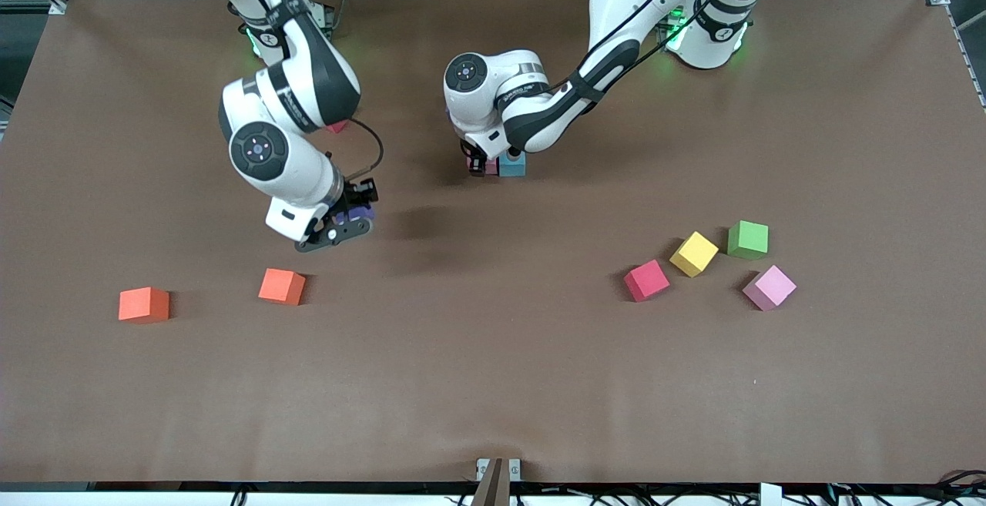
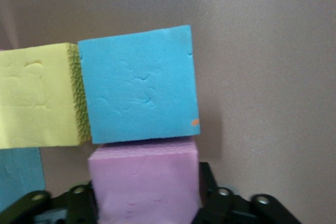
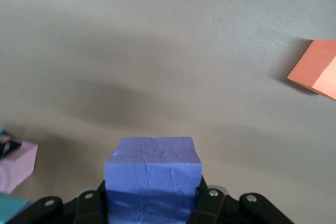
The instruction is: Form number 2 with 11 blocks
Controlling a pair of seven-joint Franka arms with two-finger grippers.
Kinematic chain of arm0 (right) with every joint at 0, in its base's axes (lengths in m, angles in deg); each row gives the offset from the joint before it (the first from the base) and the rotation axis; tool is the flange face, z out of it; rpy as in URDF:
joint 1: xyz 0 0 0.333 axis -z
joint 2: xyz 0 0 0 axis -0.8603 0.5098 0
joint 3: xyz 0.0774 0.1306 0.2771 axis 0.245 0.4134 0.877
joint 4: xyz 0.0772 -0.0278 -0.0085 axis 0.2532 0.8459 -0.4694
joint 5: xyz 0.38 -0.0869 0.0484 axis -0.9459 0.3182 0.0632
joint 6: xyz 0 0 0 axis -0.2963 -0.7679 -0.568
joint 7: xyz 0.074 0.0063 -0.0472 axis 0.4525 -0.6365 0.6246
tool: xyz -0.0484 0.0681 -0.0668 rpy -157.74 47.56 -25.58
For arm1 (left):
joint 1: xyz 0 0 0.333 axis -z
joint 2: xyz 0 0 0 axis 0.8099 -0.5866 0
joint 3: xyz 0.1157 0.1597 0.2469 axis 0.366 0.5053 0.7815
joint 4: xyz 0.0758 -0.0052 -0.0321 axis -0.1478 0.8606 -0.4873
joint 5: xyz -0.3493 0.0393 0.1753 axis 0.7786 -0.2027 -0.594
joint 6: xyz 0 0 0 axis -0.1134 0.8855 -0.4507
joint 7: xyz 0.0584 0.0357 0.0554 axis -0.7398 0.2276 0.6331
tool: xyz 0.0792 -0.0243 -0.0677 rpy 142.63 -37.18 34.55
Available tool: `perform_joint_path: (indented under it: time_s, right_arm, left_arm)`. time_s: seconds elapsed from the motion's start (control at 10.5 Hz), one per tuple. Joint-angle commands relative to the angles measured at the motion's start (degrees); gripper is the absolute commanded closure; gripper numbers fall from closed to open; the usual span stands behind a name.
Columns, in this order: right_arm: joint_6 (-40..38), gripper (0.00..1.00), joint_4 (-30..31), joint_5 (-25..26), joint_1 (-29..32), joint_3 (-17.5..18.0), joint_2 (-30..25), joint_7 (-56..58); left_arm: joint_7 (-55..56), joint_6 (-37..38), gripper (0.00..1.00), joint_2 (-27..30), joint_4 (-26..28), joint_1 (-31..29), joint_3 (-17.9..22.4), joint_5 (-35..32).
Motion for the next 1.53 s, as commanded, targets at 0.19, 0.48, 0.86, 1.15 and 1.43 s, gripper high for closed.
perform_joint_path:
  time_s: [0.19,0.48,0.86,1.15,1.43]
  right_arm:
    - [-8.86,1.00,1.21,-0.51,-1.26,-0.09,-7.63,16.35]
    - [-14.68,1.00,1.91,-0.51,-1.26,-0.09,-11.07,20.87]
    - [-16.09,1.00,4.90,4.59,0.22,-0.88,-15.56,33.94]
    - [-16.01,1.00,4.90,5.81,1.19,-2.46,-15.30,37.75]
    - [-15.83,1.00,4.90,6.35,1.98,-2.46,-15.21,40.74]
  left_arm:
    - [9.71,-0.27,0.00,-0.08,0.45,0.43,-0.37,-3.76]
    - [9.88,-0.19,0.00,0.45,-0.08,0.34,-0.46,-3.67]
    - [10.59,-0.19,0.00,1.76,-1.49,0.43,-1.77,-3.50]
    - [10.59,-0.19,0.00,2.73,-2.81,0.43,-2.92,-3.41]
    - [9.27,0.34,0.00,4.92,-2.54,0.08,-3.10,-3.76]
